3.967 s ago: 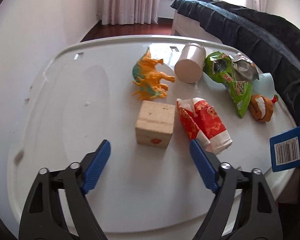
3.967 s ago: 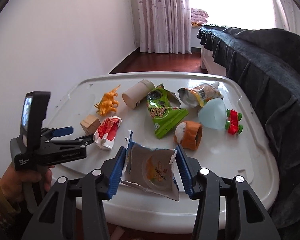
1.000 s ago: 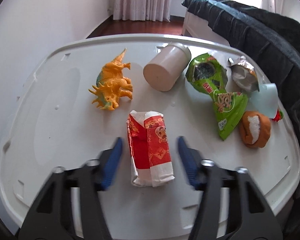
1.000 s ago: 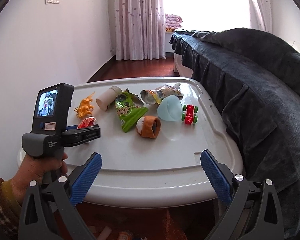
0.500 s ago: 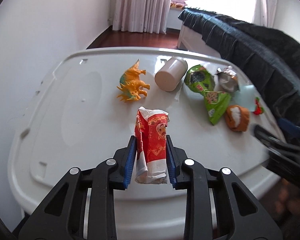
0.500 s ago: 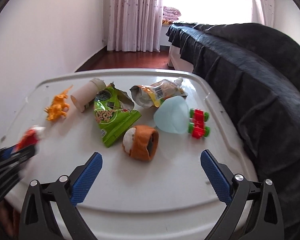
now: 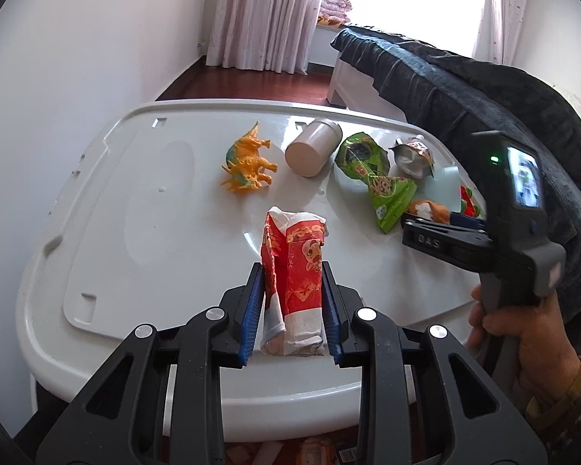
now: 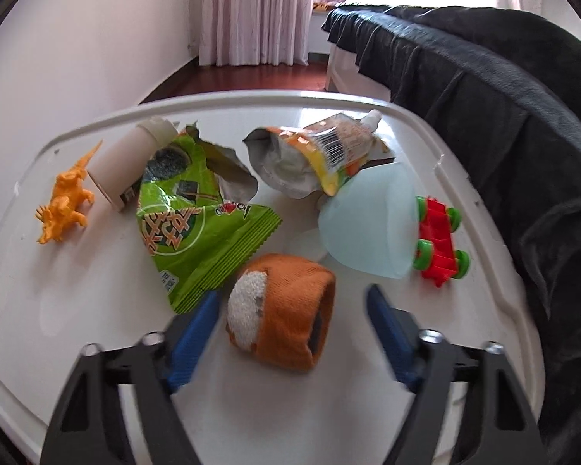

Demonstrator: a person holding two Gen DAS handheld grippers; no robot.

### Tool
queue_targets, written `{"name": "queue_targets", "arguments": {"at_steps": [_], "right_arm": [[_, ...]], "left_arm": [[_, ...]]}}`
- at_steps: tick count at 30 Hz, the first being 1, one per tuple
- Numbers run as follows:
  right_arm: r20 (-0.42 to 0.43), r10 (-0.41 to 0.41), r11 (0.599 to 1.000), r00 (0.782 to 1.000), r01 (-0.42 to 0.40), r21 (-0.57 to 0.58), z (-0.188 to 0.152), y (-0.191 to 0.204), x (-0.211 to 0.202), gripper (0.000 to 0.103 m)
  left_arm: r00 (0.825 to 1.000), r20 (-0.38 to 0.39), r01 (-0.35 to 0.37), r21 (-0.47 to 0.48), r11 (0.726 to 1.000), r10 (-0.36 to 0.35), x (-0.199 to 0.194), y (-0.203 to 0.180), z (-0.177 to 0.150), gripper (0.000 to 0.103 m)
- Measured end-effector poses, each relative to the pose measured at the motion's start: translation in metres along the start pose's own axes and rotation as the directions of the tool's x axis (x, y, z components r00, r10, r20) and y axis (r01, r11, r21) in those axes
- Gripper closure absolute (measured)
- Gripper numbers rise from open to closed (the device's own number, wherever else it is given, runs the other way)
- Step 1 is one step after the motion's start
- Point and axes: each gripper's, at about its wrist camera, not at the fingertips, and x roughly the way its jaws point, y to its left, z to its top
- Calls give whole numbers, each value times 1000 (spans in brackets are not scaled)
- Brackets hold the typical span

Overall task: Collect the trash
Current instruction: 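Grasp the red-white carton with the left gripper while the right grasps the orange cup, then drop the carton and orange cup into the bin by opening both grippers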

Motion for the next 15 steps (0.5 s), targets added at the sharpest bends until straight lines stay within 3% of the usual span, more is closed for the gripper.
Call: {"name": "queue_targets", "arguments": {"at_steps": [4,9,15], "right_arm": [[-16,14,1000,1000,-14,1,-1,1,2,65],[1,23,1000,1000,-23,-9,-8,2,-14,66],[58,62,998,996,-61,-15,-23,-1,-66,66]], "left_arm": [[1000,-8,13,2,1000,-13,1,-3,-2,75],[1000,-11,21,12,1000,-21,-1,-7,-4,75],[999,8,34,28,999,-34,-23,-15,-13,75]]}}
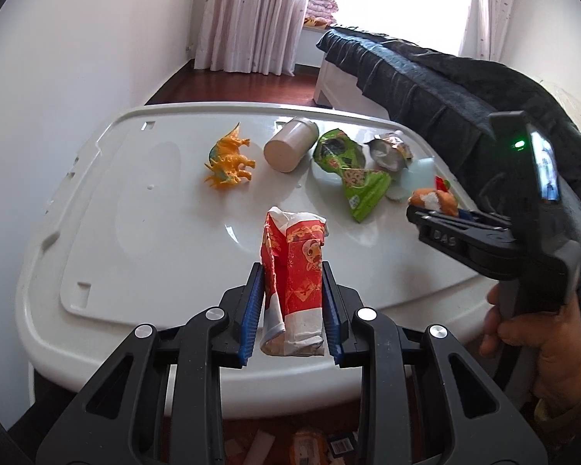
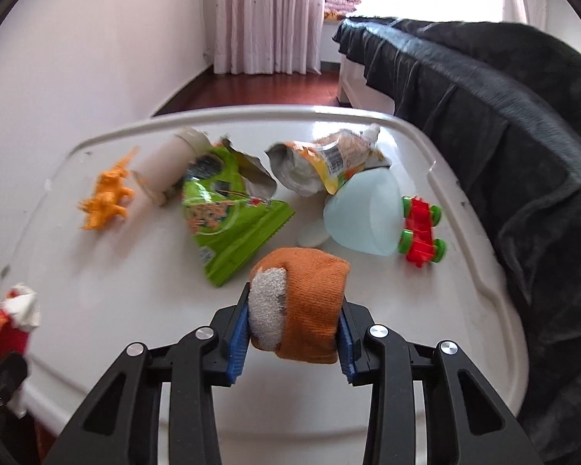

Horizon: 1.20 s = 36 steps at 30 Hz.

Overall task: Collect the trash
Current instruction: 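Drop the carton and orange cup into the bin by opening both grippers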

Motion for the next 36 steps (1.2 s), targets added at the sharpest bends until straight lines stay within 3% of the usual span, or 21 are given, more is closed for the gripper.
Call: {"name": "queue_targets", "arguments": {"at_steps": [6,9,14,19,21,22,23,25,29,32,36], "right_arm": [[42,82,996,996,-80,-46,-31,8,-71,66],[10,130,988,991,-129,-81,-58,15,-94,66],[-143,191,972,971,-208,-112,-127,31,-111,66],[-295,185,967,937,-227,-115,-183,41,-101,62],[-331,171,969,928,-218,-113,-192,43,-98,40],[-340,164,972,926,-212,-107,-195,44,-97,31],[-330,157,975,931,-200,-100,-195,43,-99,29],[-296,140,979,945,-177,-101,-190,39,-103,29],[-216,132,985,967,-153,-85,-173,29,-115,19],[-178,143,984,974,-159,-80,-160,26,-121,12],[-104,154,984,983,-162,-75,-124,22,-122,10]], "left_arm": [[1000,1,1,21,1000,-1,-36,-2,-25,75],[999,-38,2,31,1000,-1,-49,2,-46,75],[987,-160,15,44,999,-8,-53,6,-90,75],[946,-321,47,27,999,-36,-40,3,-130,73],[927,-371,50,-8,999,-49,-36,3,-140,60],[918,-394,40,-21,999,-45,-34,4,-143,48],[913,-406,20,-29,999,-30,-33,5,-144,38],[917,-398,1,-33,999,-14,-34,5,-143,35],[945,-327,-25,-13,1000,19,-44,5,-135,30],[971,-237,-40,16,999,43,-55,3,-118,24],[991,-118,-50,53,997,56,-65,0,-85,22]]}}
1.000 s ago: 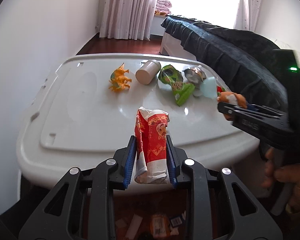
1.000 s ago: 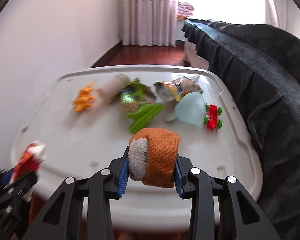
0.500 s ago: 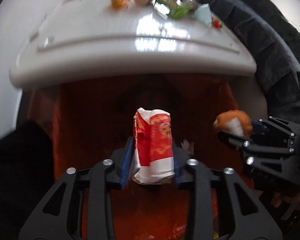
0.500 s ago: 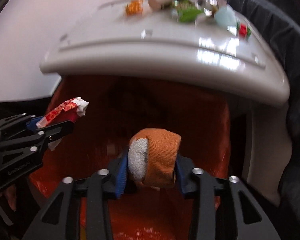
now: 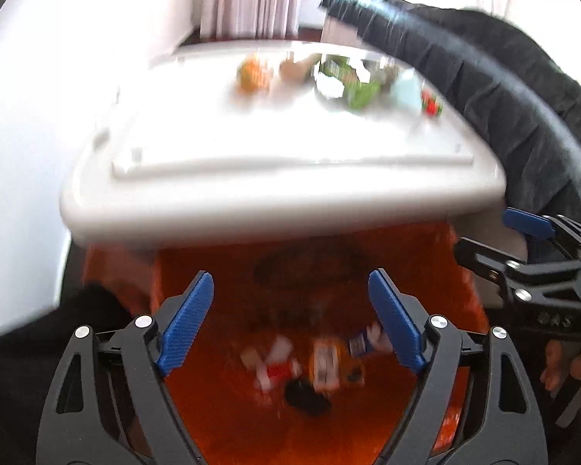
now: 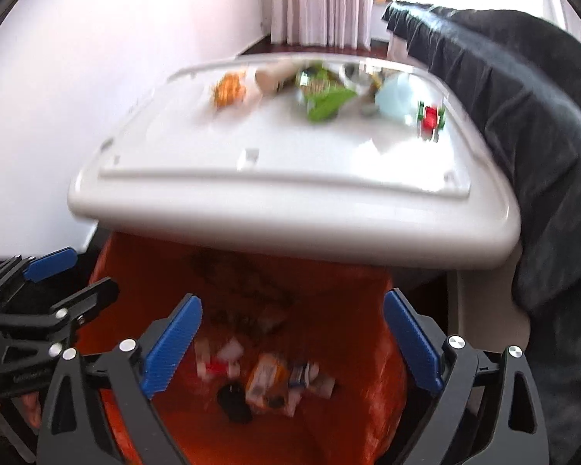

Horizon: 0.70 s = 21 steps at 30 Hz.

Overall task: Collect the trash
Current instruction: 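Drop the carton and orange cup into the bin by opening both grippers, then grasp the green snack bag with the right gripper while the left grasps the orange dinosaur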

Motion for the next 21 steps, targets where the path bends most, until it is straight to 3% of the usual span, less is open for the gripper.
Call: {"name": "queue_targets", "arguments": {"at_steps": [6,8,15,21], "right_arm": [[169,-35,999,985,35,-1,80,-11,8,6],[188,-42,999,981,44,-10,104,-13,18,5],[175,-98,991,980,113,-77,180,-4,96,6],[117,-131,984,984,143,-103,208,-2,148,8]], "left_arm": [[989,137,-53,-36,998,58,-9,13,62,16],[983,165,-74,-64,995,84,-8,22,80,15],[975,192,-86,-153,984,115,8,49,118,14],[975,181,-102,-141,985,127,23,51,124,14]]}}
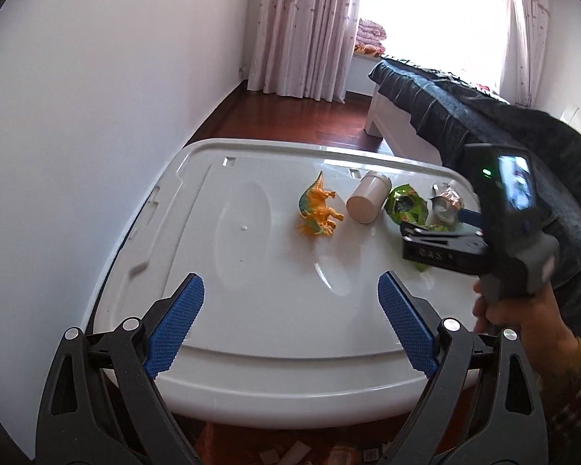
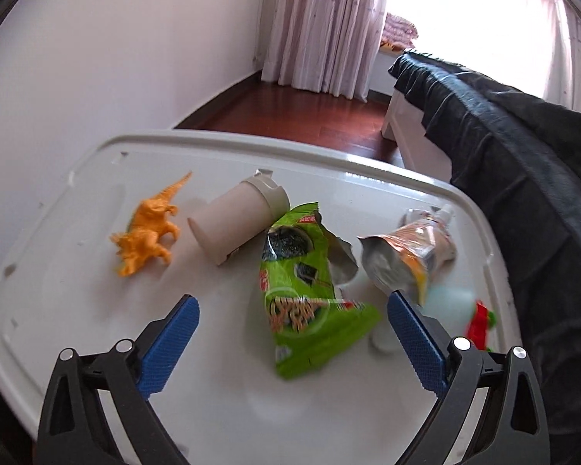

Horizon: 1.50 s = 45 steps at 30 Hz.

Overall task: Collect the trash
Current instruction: 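Grasp the green snack bag with the right gripper while the left grasps the orange dinosaur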

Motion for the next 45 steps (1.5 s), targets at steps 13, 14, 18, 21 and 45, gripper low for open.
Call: {"name": "queue_targets", "arguments": {"at_steps": [13,14,18,21,45], "right_arm": [[-142,26,999,990,-21,40,6,-8,55,70],[-136,30,999,990,-25,39,3,-9,51,72],[-97,56,998,994,-52,44,-8,-9,30,73],[-57,79,995,995,-75,63,-16,-12,9,73],[78,147,985,986,-153,74,-23,-35,-58,73]], "left_arm": [[999,-40,9,-10,1000,-9,10,4,-10,14],[999,-44,8,-18,1000,-9,11,6,-9,14],[998,-48,24,-44,999,-26,20,11,0,14],[997,-70,18,-36,999,-21,41,8,13,14],[983,-176,-51,47,998,59,207,-25,59,49]]}}
